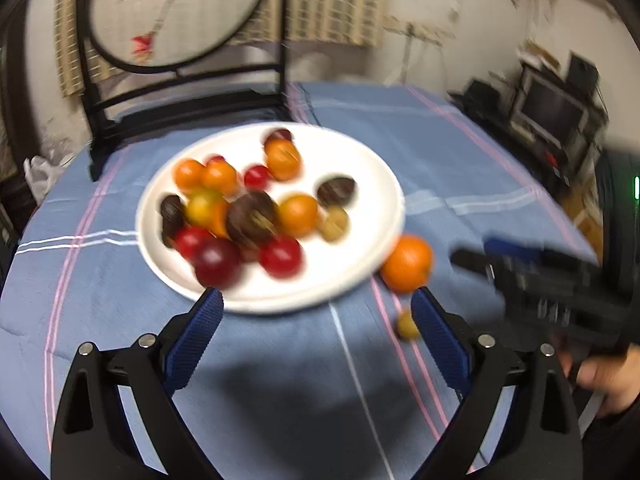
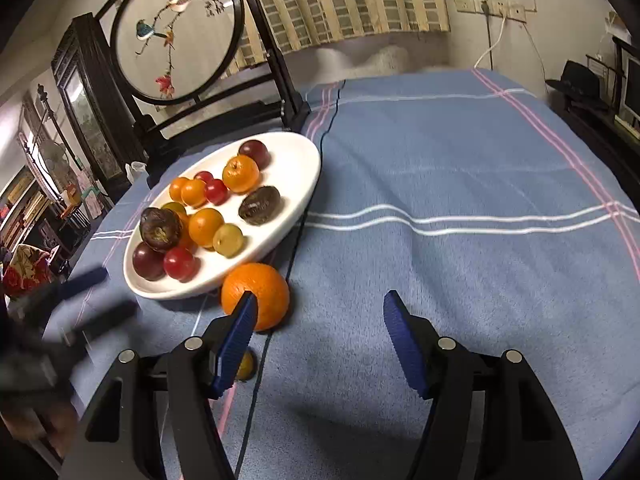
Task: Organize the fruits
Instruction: 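Grasp small yellow citrus with left tool while right tool grasps tangerine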
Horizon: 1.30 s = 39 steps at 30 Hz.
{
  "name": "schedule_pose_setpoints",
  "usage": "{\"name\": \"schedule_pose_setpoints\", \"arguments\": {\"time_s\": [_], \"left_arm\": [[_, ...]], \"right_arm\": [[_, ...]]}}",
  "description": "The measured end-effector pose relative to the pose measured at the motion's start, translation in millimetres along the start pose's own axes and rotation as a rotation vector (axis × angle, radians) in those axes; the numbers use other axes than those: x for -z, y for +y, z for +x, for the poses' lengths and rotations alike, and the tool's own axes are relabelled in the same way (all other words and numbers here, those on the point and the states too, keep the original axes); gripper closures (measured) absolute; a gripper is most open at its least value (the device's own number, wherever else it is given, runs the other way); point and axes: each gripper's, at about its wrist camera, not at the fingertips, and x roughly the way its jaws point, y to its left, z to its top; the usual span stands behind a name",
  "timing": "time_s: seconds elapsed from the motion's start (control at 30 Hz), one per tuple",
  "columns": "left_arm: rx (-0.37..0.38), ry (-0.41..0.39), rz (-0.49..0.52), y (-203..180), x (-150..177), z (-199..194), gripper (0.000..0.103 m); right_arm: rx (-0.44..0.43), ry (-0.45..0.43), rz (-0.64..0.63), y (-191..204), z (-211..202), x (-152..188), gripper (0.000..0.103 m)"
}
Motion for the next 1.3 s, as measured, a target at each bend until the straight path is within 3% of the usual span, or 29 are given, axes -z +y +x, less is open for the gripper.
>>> {"name": "schedule_pose_setpoints", "arguments": {"time_s": [0.23,0.43,0.5,0.63,0.77,0.8,1.17,1.3], "left_arm": [[0.029,0.096,0.056,-29,24,21,0.010],[0.012,0.113,0.084,-43,28,33,0.015],[0.020,0.133,0.085,-47,26,42,0.028],[0.014,0.128,0.100,-54,19,52,0.038],[0.028,0.107,0.094,-57,16,52,0.071],[0.029,0.106,0.098,-56,16,52,0.074],[0.065,0.071,-0.009,-8,21,15,0.074],[0.031,0.044,-0.047,14,26,13,0.074]], "right_arm": [[0.005,-0.021,0.006,0,-9,-2,0.036],[-0.012,-0.022,0.007,4,-14,-2,0.036],[-0.013,-0.026,0.012,5,-16,-1,0.033],[0.007,-0.026,0.021,2,-16,-1,0.030],[0.013,-0.018,0.034,-1,-15,-1,0.030],[0.018,-0.017,0.031,-1,-14,-1,0.030],[0.087,0.003,-0.111,21,1,9,0.030],[0.079,0.052,-0.122,24,14,13,0.030]]}}
